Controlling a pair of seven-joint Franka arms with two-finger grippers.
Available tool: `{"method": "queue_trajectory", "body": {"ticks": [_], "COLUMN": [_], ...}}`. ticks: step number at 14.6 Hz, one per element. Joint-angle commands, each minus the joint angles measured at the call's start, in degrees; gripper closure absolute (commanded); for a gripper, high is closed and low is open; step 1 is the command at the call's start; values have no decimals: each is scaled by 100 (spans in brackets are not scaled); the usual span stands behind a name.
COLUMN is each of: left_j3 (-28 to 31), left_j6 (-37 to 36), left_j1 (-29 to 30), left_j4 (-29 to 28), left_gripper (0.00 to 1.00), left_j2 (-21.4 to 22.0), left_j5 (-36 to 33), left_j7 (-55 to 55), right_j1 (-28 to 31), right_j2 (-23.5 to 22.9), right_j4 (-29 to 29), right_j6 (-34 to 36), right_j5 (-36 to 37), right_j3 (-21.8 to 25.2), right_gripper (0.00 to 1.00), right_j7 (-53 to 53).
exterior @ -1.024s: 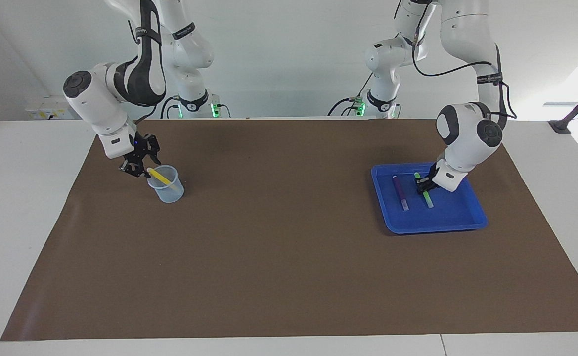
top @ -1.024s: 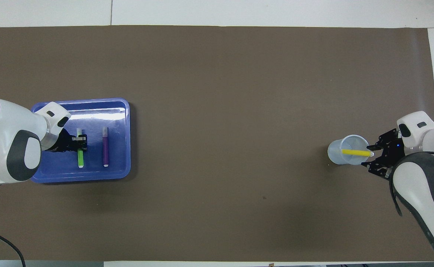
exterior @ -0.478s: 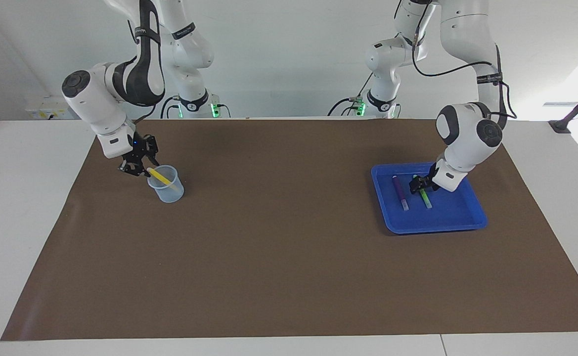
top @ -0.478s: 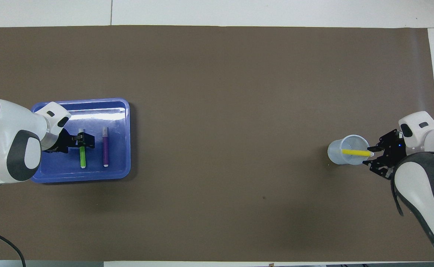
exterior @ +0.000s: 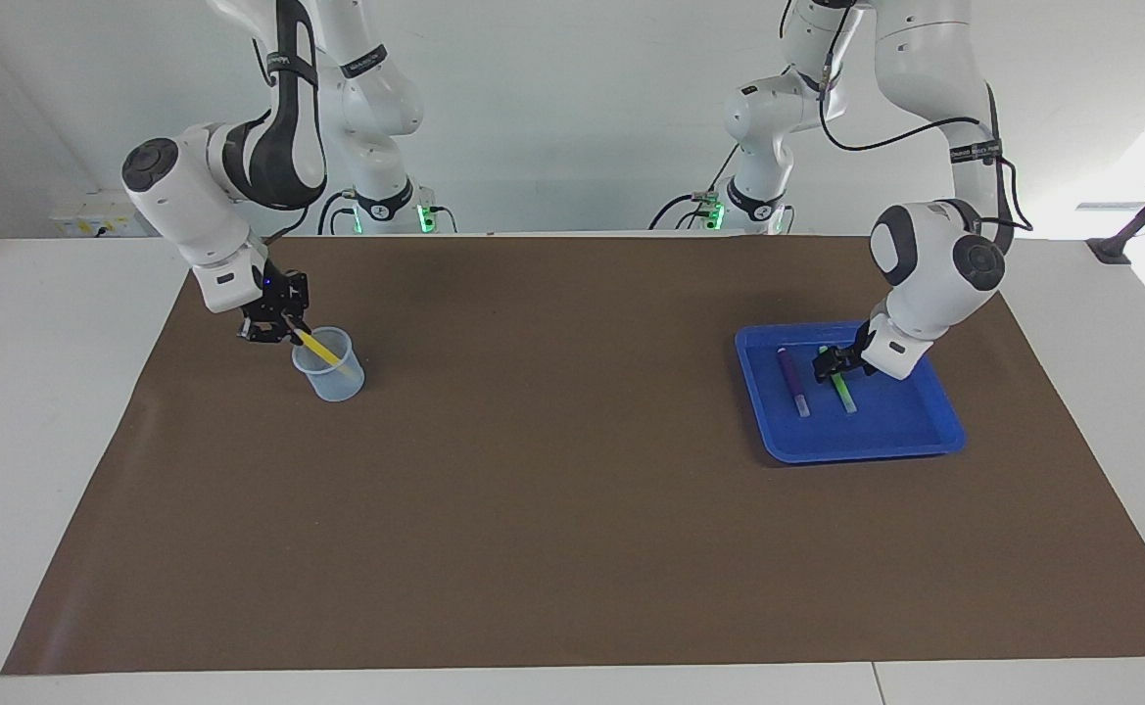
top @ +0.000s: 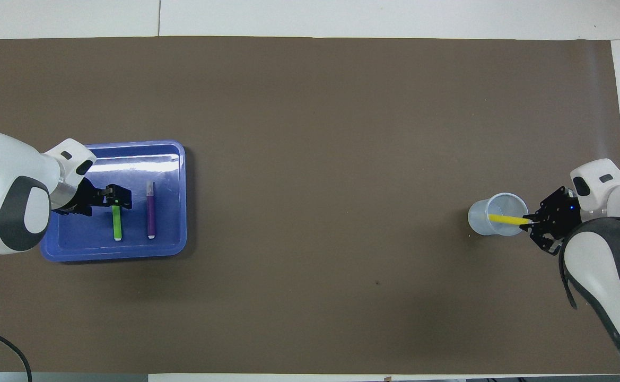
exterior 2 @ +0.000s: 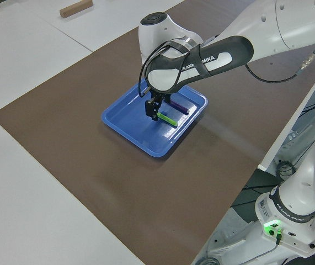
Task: Right arm passes pens to left for tray arrangement
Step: 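Grasp the yellow pen in the cup with the right gripper and lift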
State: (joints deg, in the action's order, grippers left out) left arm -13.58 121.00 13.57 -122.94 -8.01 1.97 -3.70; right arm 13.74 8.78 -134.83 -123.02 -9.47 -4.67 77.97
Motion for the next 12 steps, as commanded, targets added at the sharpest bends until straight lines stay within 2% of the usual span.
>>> {"method": "queue_trajectory", "body": {"ticks": [1, 4, 7, 8, 10, 12], "left_j3": [5, 5, -4, -30, -65, -57], "left_j6": [-864, -1708, -2491, -2659, -2704, -2696], "left_j1": [-74, -74, -82, -126, -293, -547], "left_j4": [603, 1122, 1684, 1738, 1721, 1721], "left_gripper": [0, 0, 0, 0, 0, 0], "left_j2": [18, 97, 176, 325, 711, 993], "left_j5": [-39, 171, 576, 751, 1181, 1594], "left_j7": [-78, -122, -743, -1138, -2217, -3316], "right_j1": [15, -46, -520, -713, -1169, -1609], "right_j2": [54, 63, -86, -200, -271, -280], "right_j4": [262, 1157, 2352, 2704, 3032, 3120], "right_j6": [111, 900, 1919, 2236, 2563, 2494], "right_j5": [59, 50, 103, 103, -2, -308], "right_j3": [-78, -148, -140, -140, -148, -166], "right_gripper": [100, 100, 100, 100, 100, 100], "right_j7": [-88, -560, -1579, -2079, -3517, -4768]}}
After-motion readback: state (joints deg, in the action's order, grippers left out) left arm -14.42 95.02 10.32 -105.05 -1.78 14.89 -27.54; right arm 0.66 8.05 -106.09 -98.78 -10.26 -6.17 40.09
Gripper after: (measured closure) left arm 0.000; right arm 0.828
